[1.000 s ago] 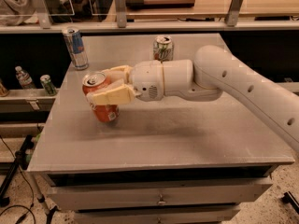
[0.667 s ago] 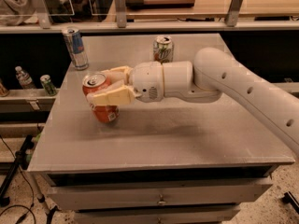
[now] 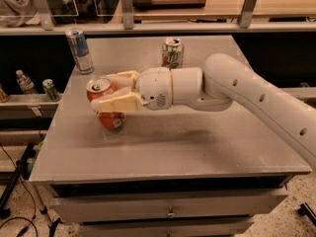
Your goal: Place coke can upright
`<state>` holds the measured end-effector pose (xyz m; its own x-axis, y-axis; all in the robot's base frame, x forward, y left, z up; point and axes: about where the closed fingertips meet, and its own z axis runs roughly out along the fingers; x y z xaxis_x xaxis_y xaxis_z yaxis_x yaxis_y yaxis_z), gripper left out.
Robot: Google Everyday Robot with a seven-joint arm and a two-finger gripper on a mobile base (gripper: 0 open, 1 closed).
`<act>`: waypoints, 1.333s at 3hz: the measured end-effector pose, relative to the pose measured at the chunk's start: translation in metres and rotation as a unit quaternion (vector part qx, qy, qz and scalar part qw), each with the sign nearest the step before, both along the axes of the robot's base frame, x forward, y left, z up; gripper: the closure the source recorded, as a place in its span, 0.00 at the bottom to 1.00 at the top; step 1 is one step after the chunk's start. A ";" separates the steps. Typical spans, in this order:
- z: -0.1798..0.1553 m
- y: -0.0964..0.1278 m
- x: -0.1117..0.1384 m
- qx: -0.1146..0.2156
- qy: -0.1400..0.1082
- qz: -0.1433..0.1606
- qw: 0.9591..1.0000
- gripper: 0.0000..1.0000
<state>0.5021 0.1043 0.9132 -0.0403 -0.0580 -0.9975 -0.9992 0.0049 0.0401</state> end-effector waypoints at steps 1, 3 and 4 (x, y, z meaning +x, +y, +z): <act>-0.001 -0.001 0.000 0.002 -0.003 0.001 1.000 0.00; 0.000 -0.003 0.000 -0.001 -0.004 0.001 1.000 0.00; -0.004 -0.021 0.008 -0.017 -0.011 0.018 1.000 0.00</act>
Offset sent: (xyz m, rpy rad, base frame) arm 0.0038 -0.0119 -0.0009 -0.0028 -0.0144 -0.0100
